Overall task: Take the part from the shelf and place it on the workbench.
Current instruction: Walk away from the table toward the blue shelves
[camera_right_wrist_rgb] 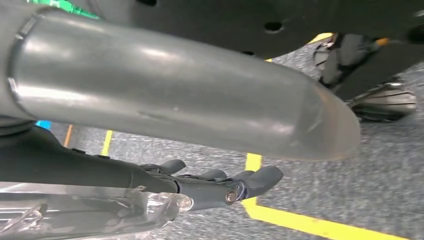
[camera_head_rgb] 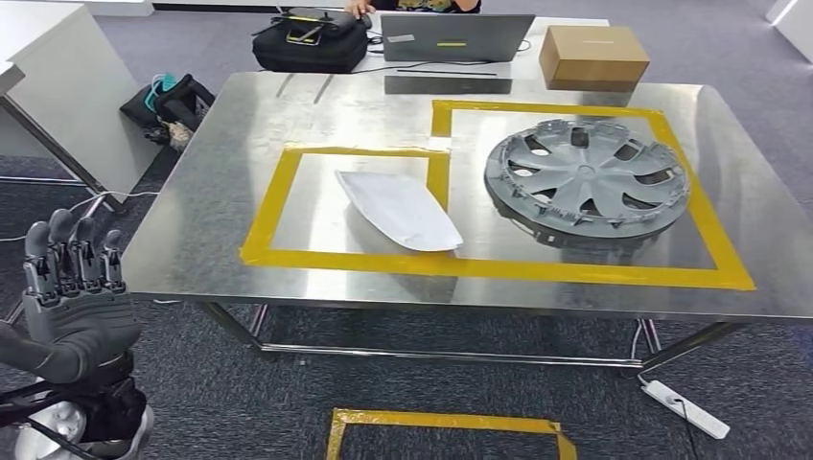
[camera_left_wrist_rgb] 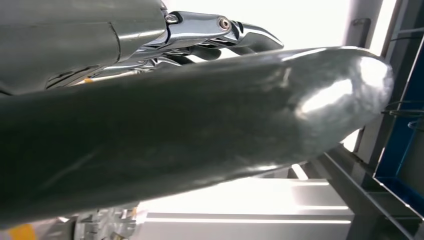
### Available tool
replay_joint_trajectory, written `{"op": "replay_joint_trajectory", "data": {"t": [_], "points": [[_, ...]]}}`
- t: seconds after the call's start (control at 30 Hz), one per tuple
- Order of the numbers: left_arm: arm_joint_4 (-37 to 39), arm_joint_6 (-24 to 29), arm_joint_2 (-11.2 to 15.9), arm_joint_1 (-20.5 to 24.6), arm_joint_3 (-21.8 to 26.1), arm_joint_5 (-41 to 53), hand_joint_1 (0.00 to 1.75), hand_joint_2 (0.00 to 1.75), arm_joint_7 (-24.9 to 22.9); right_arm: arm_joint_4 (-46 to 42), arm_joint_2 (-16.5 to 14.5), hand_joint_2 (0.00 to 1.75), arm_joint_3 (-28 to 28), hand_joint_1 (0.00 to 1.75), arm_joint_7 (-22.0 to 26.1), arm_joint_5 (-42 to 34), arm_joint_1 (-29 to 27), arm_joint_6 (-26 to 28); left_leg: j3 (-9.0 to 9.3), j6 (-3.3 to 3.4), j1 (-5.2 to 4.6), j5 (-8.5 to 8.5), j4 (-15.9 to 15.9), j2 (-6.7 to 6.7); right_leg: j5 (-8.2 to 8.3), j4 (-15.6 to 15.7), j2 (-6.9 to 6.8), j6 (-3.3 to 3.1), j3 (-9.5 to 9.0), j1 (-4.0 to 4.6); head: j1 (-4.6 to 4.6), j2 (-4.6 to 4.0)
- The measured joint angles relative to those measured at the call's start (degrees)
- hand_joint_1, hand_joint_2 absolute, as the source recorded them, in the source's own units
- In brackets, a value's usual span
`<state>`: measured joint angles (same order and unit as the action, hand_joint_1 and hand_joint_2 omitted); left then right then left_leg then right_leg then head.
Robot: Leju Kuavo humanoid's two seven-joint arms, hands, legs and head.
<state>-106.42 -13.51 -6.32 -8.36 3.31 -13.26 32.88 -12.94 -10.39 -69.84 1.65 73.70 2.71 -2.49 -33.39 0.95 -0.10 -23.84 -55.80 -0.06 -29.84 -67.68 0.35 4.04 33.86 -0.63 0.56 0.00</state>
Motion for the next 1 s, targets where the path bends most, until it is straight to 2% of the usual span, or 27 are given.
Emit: {"op": "replay_joint_trajectory", "data": {"t": [0.07,0.1,0.13,0.2,0.23,0.27,0.3,0.33,0.37,0.4,0.43,0.47,0.53,0.57,0.6,0.63,0.7,0.73,0.77,0.87,0.9,0.93,0.97,1.0], "points": [[0.0,0.0,0.0,0.0,0.1,0.0,0.00,0.00,0.0,0.0,0.0,0.00,0.0,0.00,0.0,0.0,0.2,0.0,-0.85,-0.52,-0.15,0.96,-0.1,-0.03,0.65,8.2,0.06,-0.36,-5.71,0.13,-0.03,0.00],[0.0,0.0,0.0,0.0,0.1,0.0,0.00,0.00,0.0,0.0,0.0,0.00,0.0,0.00,0.0,0.0,0.3,0.0,-1.10,-0.83,-0.20,1.44,-0.2,-0.02,0.28,10.6,0.12,-0.54,-7.04,0.22,-0.04,0.00],[0.0,0.0,0.0,0.0,0.1,0.0,0.00,0.00,0.0,0.0,0.1,0.00,0.0,0.00,0.0,0.0,0.3,0.0,-1.28,-1.16,-0.22,1.94,-0.1,0.01,0.09,11.6,0.17,-0.76,-7.44,0.34,-0.07,0.00],[0.0,0.0,0.0,0.0,0.1,0.0,0.00,0.00,0.0,0.0,0.1,0.00,-0.1,0.00,0.0,0.0,0.2,-0.1,-1.70,-1.85,-0.16,2.34,-0.1,-0.01,0.81,11.7,0.08,-1.61,-6.47,0.30,-0.09,0.00],[0.0,0.0,0.0,0.0,0.1,0.0,0.00,0.00,0.0,0.0,0.1,0.00,-0.1,0.00,0.0,0.0,0.1,-0.1,-2.21,-2.21,-0.12,1.26,-0.9,-0.02,1.34,11.7,-0.02,-2.14,-6.08,0.22,-0.23,0.00],[0.0,0.0,0.0,0.0,0.2,0.0,0.00,0.00,0.0,0.0,0.1,0.00,-0.1,0.00,0.0,0.0,0.1,-0.1,-2.98,-2.53,-0.07,-0.77,-2.7,-0.03,1.95,11.8,-0.13,-2.61,-5.49,0.12,-0.40,0.00],[0.0,0.0,0.0,0.0,0.2,-0.1,0.00,0.00,0.0,0.0,0.1,0.00,-0.1,0.00,0.0,0.0,0.2,-0.1,-4.00,-2.80,0.02,-3.61,-5.7,-0.01,2.50,11.8,-0.22,-2.91,-4.97,0.11,-0.54,0.00],[0.0,0.0,0.0,0.0,0.2,-0.1,0.00,0.00,0.0,0.0,0.1,0.00,-0.1,0.00,0.0,0.0,0.2,-0.1,-5.04,-2.99,0.08,-6.35,-9.5,-0.01,3.05,11.7,-0.26,-3.11,-4.24,0.15,-0.67,0.00],[0.0,0.0,0.0,0.0,0.2,-0.1,0.00,0.00,0.0,0.0,0.1,0.00,-0.2,0.00,0.0,0.0,0.2,-0.1,-5.82,-3.11,0.12,-8.18,-13.1,-0.01,3.63,11.7,-0.32,-3.20,-3.48,0.20,-0.68,0.00],[0.0,0.1,0.0,0.0,0.2,-0.1,0.00,0.00,0.0,0.0,0.1,0.00,-0.2,0.00,0.0,0.0,0.2,-0.1,-6.05,-3.13,0.12,-8.76,-15.4,-0.01,4.21,11.6,-0.39,-3.24,-2.67,0.24,-0.66,0.00],[0.1,0.1,0.0,0.0,0.2,-0.1,0.00,0.00,0.0,0.0,0.1,0.00,-0.2,0.00,0.0,0.0,0.2,-0.1,-5.44,-3.04,0.11,-8.06,-16.0,-0.01,4.79,11.6,-0.44,-3.22,-1.84,0.28,-0.68,0.00],[0.1,0.1,0.0,0.0,0.2,-0.1,0.00,0.00,0.0,0.0,0.1,0.00,-0.2,0.00,0.0,0.0,0.2,0.0,-3.92,-2.82,0.09,-6.55,-14.6,-0.01,5.36,11.6,-0.45,-3.14,-1.06,0.32,-0.68,0.00],[0.0,0.3,0.0,0.0,0.2,-0.1,0.00,0.00,0.0,0.0,0.1,0.00,-0.2,0.00,0.0,0.0,0.2,0.0,1.40,-2.01,-0.18,-3.91,-7.7,-0.03,6.32,11.5,-0.44,-2.81,0.11,0.41,-0.68,0.00],[0.0,0.3,0.0,0.1,0.2,-0.1,0.00,0.00,-0.1,0.0,0.0,0.00,-0.2,0.00,0.0,0.0,0.2,0.0,4.19,-1.54,-0.38,-3.57,-3.6,-0.03,6.83,11.5,-0.47,-2.55,0.50,0.45,-0.67,0.00],[0.0,0.4,0.0,0.1,0.2,0.0,0.00,0.00,-0.1,0.0,0.0,0.00,-0.2,0.00,0.0,0.0,0.2,0.1,6.15,-1.18,-0.61,-3.66,-0.4,-0.04,7.40,11.6,-0.50,-2.28,0.87,0.43,-0.64,0.00],[0.0,0.4,0.0,0.2,0.2,0.0,0.00,0.00,-0.1,0.0,0.0,0.00,-0.2,0.00,0.1,0.1,0.2,0.1,7.17,-0.92,-0.81,-3.87,1.6,-0.04,7.99,11.6,-0.56,-1.98,1.26,0.40,-0.63,0.00],[0.0,0.4,0.0,0.1,0.3,0.0,0.00,0.00,-0.1,0.0,0.0,0.00,-0.2,0.00,0.1,0.1,0.2,0.1,6.87,-0.49,-0.76,-3.49,3.1,0.02,8.74,11.8,-0.54,-1.41,2.05,0.36,-0.63,0.00],[0.0,0.4,0.0,0.1,0.3,0.0,0.00,0.00,-0.2,0.0,0.0,0.00,-0.2,0.00,0.1,0.1,0.1,0.1,6.55,-0.21,-0.62,-3.09,3.4,0.09,7.97,11.3,-0.49,-1.11,2.53,0.36,-0.54,0.00],[0.0,0.4,0.0,0.0,0.3,0.0,0.00,0.00,-0.2,0.0,0.0,0.00,-0.2,0.00,0.1,0.1,0.0,0.1,6.25,0.14,-0.45,-2.62,3.7,0.17,6.22,9.8,-0.43,-0.79,3.13,0.35,-0.37,0.00],[0.0,0.5,0.0,0.1,0.4,0.1,0.00,0.00,-0.3,0.0,0.0,0.00,-0.2,0.00,0.2,0.1,-0.2,0.1,5.35,0.66,-0.31,-1.66,3.7,0.34,-0.43,1.4,-0.39,-0.16,5.22,0.14,0.00,0.00],[0.0,0.5,0.0,0.1,0.5,0.1,0.00,0.00,-0.3,0.0,0.0,0.00,-0.2,0.00,0.3,0.1,-0.1,0.1,4.97,0.63,-0.31,-1.37,3.6,0.39,-1.70,-1.5,-0.40,-0.02,5.77,0.12,-0.02,0.00],[0.0,0.5,0.0,0.1,0.5,0.1,0.00,0.00,-0.4,0.0,0.0,0.00,-0.2,0.00,0.4,0.0,-0.1,0.1,4.48,0.60,-0.30,-1.05,3.4,0.45,-2.19,-3.7,-0.40,0.12,5.88,0.09,-0.03,0.00],[0.1,0.5,0.0,0.1,0.5,0.1,0.00,0.00,-0.4,0.0,0.0,0.00,-0.2,0.00,0.5,0.0,0.0,0.1,3.82,0.51,-0.27,-0.69,3.1,0.50,-1.91,-4.8,-0.41,0.26,5.37,0.04,-0.02,0.00],[0.1,0.5,0.0,0.2,0.5,0.1,0.00,0.00,-0.5,0.0,0.0,0.00,-0.2,0.00,0.6,0.0,0.0,0.2,3.09,0.36,-0.20,-0.37,2.7,0.52,-0.55,-3.7,-0.42,0.37,3.79,-0.01,-0.03,0.00]]}}
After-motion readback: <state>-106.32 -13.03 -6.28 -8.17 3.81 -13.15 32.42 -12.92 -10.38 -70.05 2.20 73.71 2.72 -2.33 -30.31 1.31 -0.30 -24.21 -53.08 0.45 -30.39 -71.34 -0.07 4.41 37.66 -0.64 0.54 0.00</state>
